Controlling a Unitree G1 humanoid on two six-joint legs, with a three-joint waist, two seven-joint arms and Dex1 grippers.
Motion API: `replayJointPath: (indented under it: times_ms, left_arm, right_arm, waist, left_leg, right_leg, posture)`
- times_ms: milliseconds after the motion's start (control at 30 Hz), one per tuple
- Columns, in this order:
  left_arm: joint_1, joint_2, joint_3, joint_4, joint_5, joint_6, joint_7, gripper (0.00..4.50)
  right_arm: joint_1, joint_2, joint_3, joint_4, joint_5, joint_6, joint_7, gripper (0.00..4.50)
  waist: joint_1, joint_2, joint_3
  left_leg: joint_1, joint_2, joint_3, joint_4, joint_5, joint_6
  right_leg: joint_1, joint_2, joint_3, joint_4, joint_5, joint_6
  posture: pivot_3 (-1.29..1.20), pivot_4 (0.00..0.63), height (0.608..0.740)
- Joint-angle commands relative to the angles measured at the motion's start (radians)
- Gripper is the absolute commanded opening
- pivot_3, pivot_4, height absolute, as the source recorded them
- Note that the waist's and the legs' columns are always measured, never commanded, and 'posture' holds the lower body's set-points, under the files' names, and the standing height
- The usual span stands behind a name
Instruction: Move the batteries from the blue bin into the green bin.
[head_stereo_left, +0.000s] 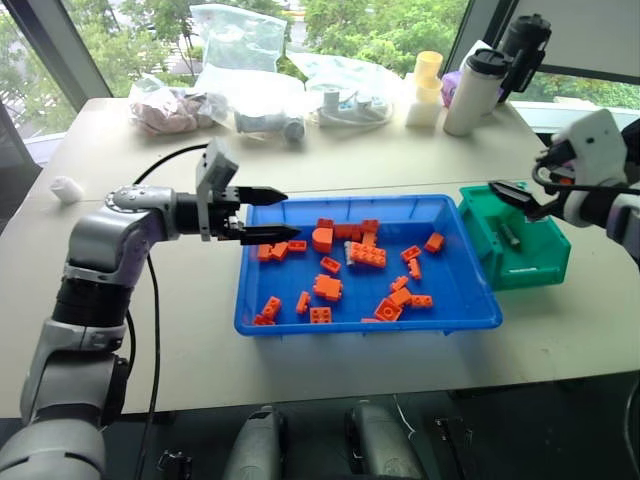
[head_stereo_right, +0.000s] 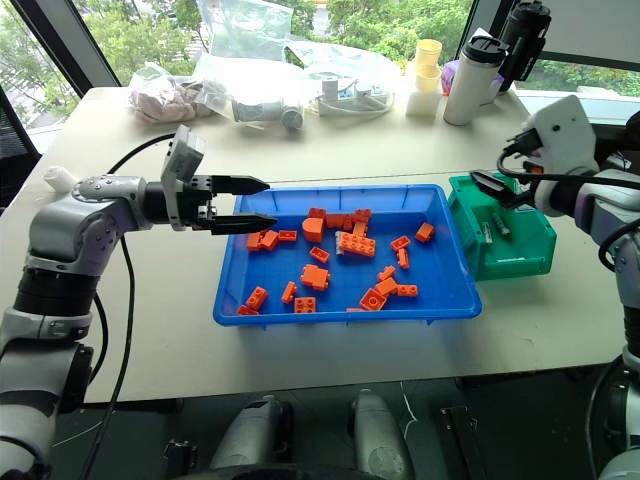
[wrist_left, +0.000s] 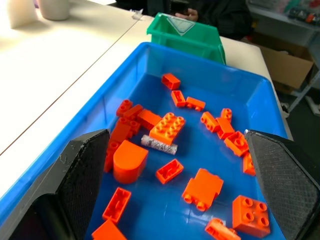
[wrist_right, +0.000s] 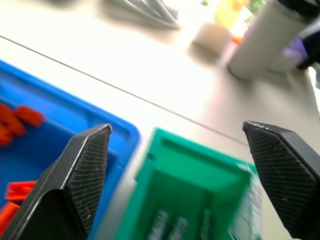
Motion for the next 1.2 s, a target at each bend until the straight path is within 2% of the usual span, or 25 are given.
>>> replayJointPath:
  times_ms: [33, 167, 233, 333, 533, 667, 933, 1033, 1200]
  left_arm:
    - [-0.008, 0.069, 0.024, -0.061, -0.007, 0.009, -0.063, 4.50]
    - [0.028, 0.121, 0.008, -0.139, -0.010, 0.028, -0.092, 4.50]
    - [0.062, 0.150, 0.018, -0.202, -0.024, 0.050, -0.095, 4.50]
    - [0.096, 0.162, 0.048, -0.258, -0.048, 0.079, -0.071, 4.50]
    - [0.139, 0.152, 0.094, -0.314, -0.084, 0.119, -0.006, 4.50]
    - [0.166, 0.144, 0.110, -0.333, -0.097, 0.128, 0.027, 4.50]
    - [0.169, 0.138, 0.118, -0.338, -0.115, 0.135, 0.059, 4.50]
    - [0.165, 0.135, 0.119, -0.335, -0.119, 0.135, 0.067, 4.50]
    - [0.161, 0.133, 0.111, -0.325, -0.119, 0.127, 0.075, 4.50]
  right_arm:
    - [0.010, 0.003, 0.093, -0.009, -0.004, -0.091, 0.182, 4.33]
    - [-0.018, 0.033, 0.221, 0.082, -0.078, -0.197, 0.313, 4.33]
    - [-0.054, 0.060, 0.311, 0.163, -0.142, -0.255, 0.381, 4.33]
    - [-0.107, 0.110, 0.376, 0.288, -0.214, -0.316, 0.431, 4.33]
    - [-0.162, 0.195, 0.427, 0.456, -0.297, -0.382, 0.490, 4.33]
    - [-0.194, 0.254, 0.439, 0.585, -0.366, -0.428, 0.473, 4.33]
    - [-0.198, 0.303, 0.433, 0.670, -0.427, -0.434, 0.479, 4.33]
    - [-0.182, 0.304, 0.426, 0.645, -0.426, -0.426, 0.492, 3.52]
    - [-0.149, 0.299, 0.410, 0.584, -0.427, -0.412, 0.496, 1.13]
  waist:
    - [0.006, 0.000, 0.000]
    - [0.026, 0.000, 0.000]
    - [0.024, 0.000, 0.000]
    - [0.022, 0.000, 0.000]
    - [0.022, 0.000, 0.000]
    - [0.022, 0.000, 0.000]
    - [0.022, 0.000, 0.000]
    - [0.022, 0.000, 0.000]
    - [0.022, 0.000, 0.000]
  left_leg:
    - [0.000, -0.001, 0.000, 0.000, 0.000, 0.000]
    - [-0.001, -0.004, 0.002, 0.001, 0.000, 0.000]
    - [-0.001, -0.004, 0.002, 0.002, 0.000, 0.000]
    - [-0.001, -0.003, 0.002, 0.002, 0.000, 0.000]
    - [-0.001, -0.003, 0.002, 0.002, 0.000, 0.000]
    - [-0.001, -0.003, 0.002, 0.002, 0.000, 0.000]
    - [-0.001, -0.003, 0.002, 0.002, 0.000, -0.001]
    - [-0.001, -0.003, 0.002, 0.002, 0.000, -0.001]
    - [-0.001, -0.003, 0.002, 0.002, 0.000, -0.001]
  right_leg:
    - [0.000, -0.001, 0.000, 0.000, 0.000, 0.000]
    - [0.000, -0.005, 0.000, -0.001, 0.000, 0.000]
    - [0.001, -0.005, 0.000, -0.001, 0.000, 0.000]
    - [0.000, -0.004, 0.000, 0.000, 0.000, 0.000]
    - [0.000, -0.004, 0.000, 0.000, 0.000, 0.000]
    - [0.000, -0.004, 0.000, 0.001, 0.000, 0.000]
    - [-0.001, -0.004, 0.000, 0.001, 0.000, 0.000]
    - [-0.001, -0.004, 0.000, 0.001, 0.000, 0.000]
    - [-0.001, -0.004, 0.000, 0.001, 0.000, 0.000]
  posture:
    - [0.00, 0.150, 0.740]
    - [0.00, 0.150, 0.740]
    - [0.00, 0.150, 0.740]
    - [0.00, 0.150, 0.740]
    - [0.00, 0.150, 0.740]
    - [0.00, 0.150, 0.740]
    - [0.00, 0.150, 0.740]
    - [0.00, 0.150, 0.740]
    - [0.00, 0.150, 0.740]
